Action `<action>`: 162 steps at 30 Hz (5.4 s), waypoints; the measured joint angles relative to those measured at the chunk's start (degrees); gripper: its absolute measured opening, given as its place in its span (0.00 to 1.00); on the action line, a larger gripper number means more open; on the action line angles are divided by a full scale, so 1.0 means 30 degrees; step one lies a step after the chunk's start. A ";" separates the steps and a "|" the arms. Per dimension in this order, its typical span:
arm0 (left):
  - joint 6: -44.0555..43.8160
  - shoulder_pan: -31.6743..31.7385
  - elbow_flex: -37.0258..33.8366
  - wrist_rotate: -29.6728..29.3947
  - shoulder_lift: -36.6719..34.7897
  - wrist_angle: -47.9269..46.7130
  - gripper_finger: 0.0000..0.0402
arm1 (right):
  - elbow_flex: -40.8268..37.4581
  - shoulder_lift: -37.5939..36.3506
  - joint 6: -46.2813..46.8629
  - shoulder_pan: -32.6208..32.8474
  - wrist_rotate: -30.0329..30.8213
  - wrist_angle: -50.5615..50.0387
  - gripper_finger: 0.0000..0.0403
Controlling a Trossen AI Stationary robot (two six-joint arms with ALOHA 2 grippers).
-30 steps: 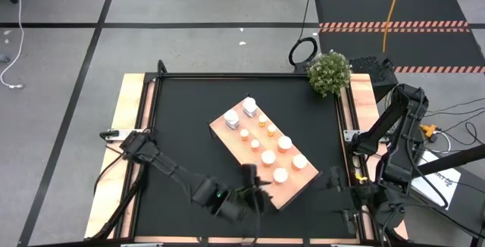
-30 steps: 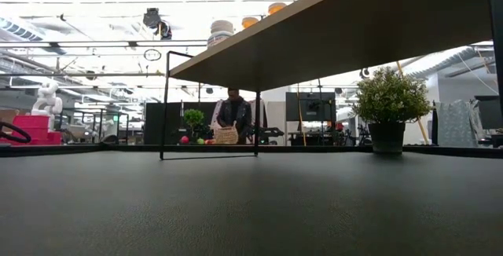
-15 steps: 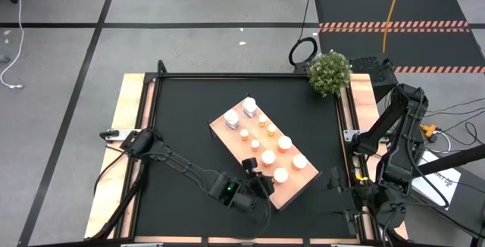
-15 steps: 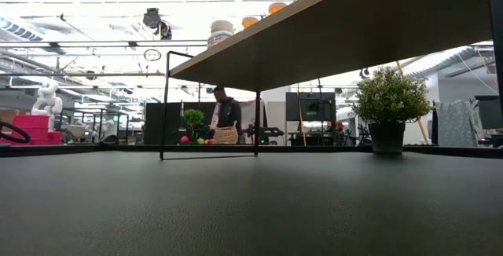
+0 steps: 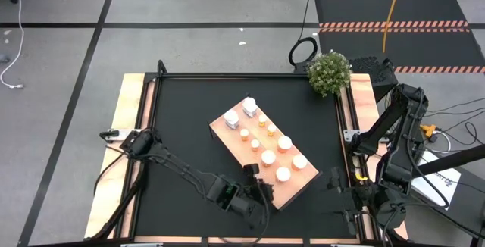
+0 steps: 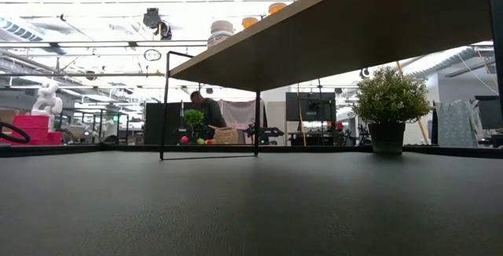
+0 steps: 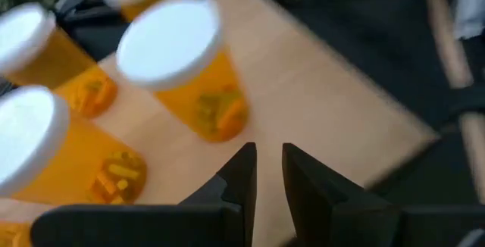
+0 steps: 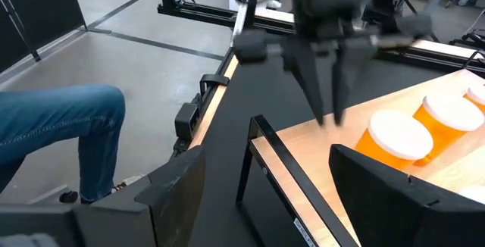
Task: Pick and place medicine bottles onto shelf by color
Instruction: Return to Home Position
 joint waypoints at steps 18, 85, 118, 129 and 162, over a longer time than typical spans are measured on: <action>-0.9769 -0.4782 0.0804 -0.8451 -0.3236 -1.4604 0.17 | 0.0000 -0.1382 -0.3457 -0.0375 0.1941 -0.2107 0.33; 0.3886 0.0932 -3.2477 0.3512 -1.7019 2.7563 0.04 | -1.5977 -2.0130 -0.9298 -1.1053 -0.9581 0.5700 0.00; 0.4380 0.0932 -3.2477 0.3359 -1.7869 2.8189 0.01 | -1.6991 -2.2688 -1.1562 -1.2167 -1.0013 0.5920 0.00; 0.4438 0.0932 -3.2477 0.3344 -1.7867 2.8279 0.01 | -1.8589 -2.2685 -1.2183 -1.2167 -1.0149 0.9419 0.00; 0.4625 0.0932 -3.2477 0.3252 -1.7867 2.8809 0.05 | -1.9137 -2.2651 -1.1071 -1.8463 -1.5183 0.9280 0.00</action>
